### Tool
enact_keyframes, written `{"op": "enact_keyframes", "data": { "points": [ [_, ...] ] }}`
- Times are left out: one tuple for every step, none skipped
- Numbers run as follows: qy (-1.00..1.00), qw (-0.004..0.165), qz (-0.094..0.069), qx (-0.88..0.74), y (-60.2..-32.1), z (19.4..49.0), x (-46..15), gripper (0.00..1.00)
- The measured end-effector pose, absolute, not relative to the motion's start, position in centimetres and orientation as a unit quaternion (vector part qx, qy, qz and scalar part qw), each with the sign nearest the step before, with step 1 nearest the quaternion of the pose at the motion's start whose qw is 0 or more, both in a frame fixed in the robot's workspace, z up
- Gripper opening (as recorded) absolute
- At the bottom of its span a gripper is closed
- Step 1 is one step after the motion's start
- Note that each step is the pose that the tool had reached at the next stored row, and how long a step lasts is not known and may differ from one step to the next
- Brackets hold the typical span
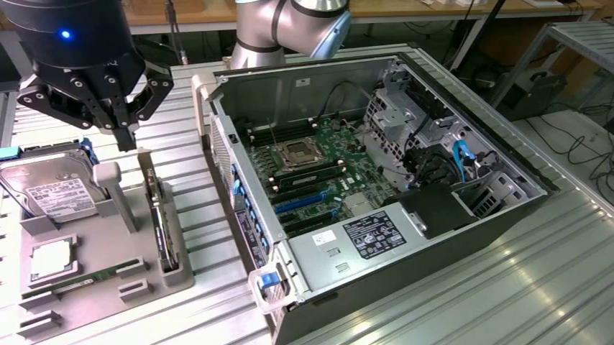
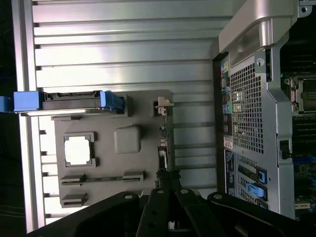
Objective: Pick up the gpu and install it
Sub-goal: 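Reach for the gpu, then pick up the gpu and move the gpu toward the slot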
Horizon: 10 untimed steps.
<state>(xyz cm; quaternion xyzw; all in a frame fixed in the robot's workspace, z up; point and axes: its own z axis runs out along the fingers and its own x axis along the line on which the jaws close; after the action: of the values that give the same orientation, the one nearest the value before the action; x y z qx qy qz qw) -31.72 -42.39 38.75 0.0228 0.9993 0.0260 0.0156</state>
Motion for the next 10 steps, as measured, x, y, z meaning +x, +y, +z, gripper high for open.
{"op": "enact_keyframes", "data": {
  "points": [
    [0.999, 0.016, 0.026, 0.023, -42.4, 38.74, -31.72, 0.11],
    [0.999, 0.016, 0.026, 0.023, -42.4, 38.74, -31.72, 0.11],
    [0.999, 0.016, 0.026, 0.023, -42.4, 38.75, -31.73, 0.11],
    [0.999, 0.016, 0.026, 0.023, -42.4, 38.75, -31.73, 0.11],
    [0.999, 0.016, 0.026, 0.023, -42.39, 38.75, -31.73, 0.11],
    [0.999, 0.016, 0.026, 0.023, -42.39, 38.75, -31.73, 0.11],
    [0.999, 0.016, 0.026, 0.023, -42.39, 38.75, -31.73, 0.11],
    [0.999, 0.016, 0.026, 0.023, -42.39, 38.75, -31.73, 0.11],
    [0.999, 0.016, 0.026, 0.023, -42.4, 38.75, -31.73, 0.11],
    [0.999, 0.016, 0.026, 0.023, -42.39, 38.75, -31.73, 0.11]
  ]
}}
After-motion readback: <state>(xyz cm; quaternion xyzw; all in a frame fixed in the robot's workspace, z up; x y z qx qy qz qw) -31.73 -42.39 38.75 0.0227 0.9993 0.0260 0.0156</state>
